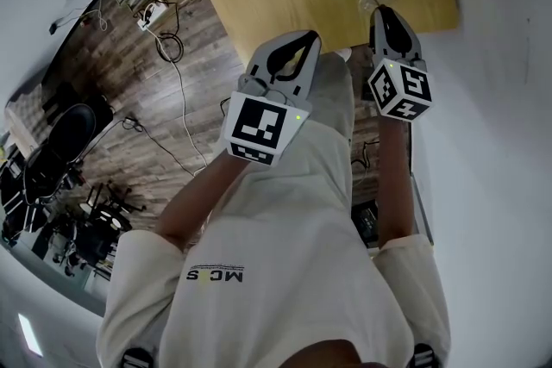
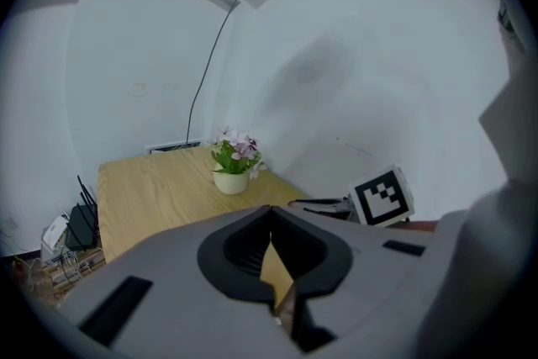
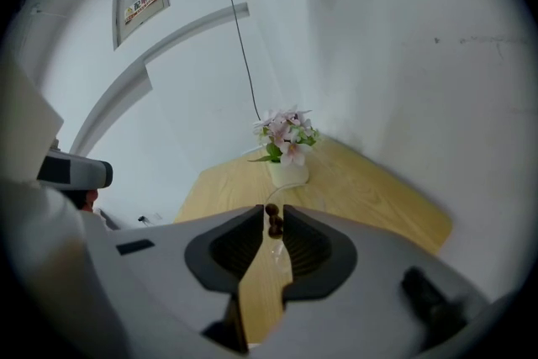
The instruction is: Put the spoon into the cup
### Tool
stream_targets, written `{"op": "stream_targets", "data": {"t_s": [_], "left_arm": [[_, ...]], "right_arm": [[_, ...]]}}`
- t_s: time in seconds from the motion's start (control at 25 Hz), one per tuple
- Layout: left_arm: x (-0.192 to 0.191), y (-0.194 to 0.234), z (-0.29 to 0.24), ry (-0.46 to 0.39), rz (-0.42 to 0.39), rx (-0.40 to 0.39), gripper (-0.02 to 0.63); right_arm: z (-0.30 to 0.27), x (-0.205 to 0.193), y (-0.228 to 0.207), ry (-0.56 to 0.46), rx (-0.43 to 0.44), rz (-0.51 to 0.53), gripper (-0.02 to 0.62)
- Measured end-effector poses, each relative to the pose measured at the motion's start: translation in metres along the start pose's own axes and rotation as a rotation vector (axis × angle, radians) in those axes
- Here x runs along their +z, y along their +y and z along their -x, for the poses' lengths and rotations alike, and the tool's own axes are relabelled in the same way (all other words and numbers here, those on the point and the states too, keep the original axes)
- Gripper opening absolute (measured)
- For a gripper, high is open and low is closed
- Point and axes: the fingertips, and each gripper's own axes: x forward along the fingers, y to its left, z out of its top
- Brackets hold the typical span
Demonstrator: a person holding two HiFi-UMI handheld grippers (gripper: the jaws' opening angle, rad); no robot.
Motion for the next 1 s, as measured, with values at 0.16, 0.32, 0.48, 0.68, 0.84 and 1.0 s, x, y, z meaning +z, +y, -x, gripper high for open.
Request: {"op": "stream_targets", "data": {"t_s": [0.16,0.32,0.48,0.68,0.84,1.0], "left_arm": [[0.003,-0.004,0.008,-0.009,-0.001,-0.010,0.014],[0.011,-0.006,0.015,-0.028,-0.009,-0.021,0.014],[0.013,-0.008,0.021,-0.050,-0.017,-0.034,0.014],[0.018,-0.010,0.036,-0.067,-0.035,-0.062,0.014],[0.023,-0.011,0.048,-0.097,-0.051,-0.076,0.014],[0.027,-0.012,0.060,-0.114,-0.040,-0.095,0.014]], "right_arm": [[0.011,0.009,0.004,-0.019,-0.012,0.004,0.101],[0.023,0.016,0.005,-0.033,-0.037,0.012,0.104],[0.038,0.018,0.004,-0.056,-0.069,0.003,0.082],[0.065,0.027,0.017,-0.086,-0.075,0.017,0.059],[0.089,0.035,0.025,-0.119,-0.093,0.028,0.056],[0.117,0.044,0.038,-0.150,-0.113,0.048,0.055]]}}
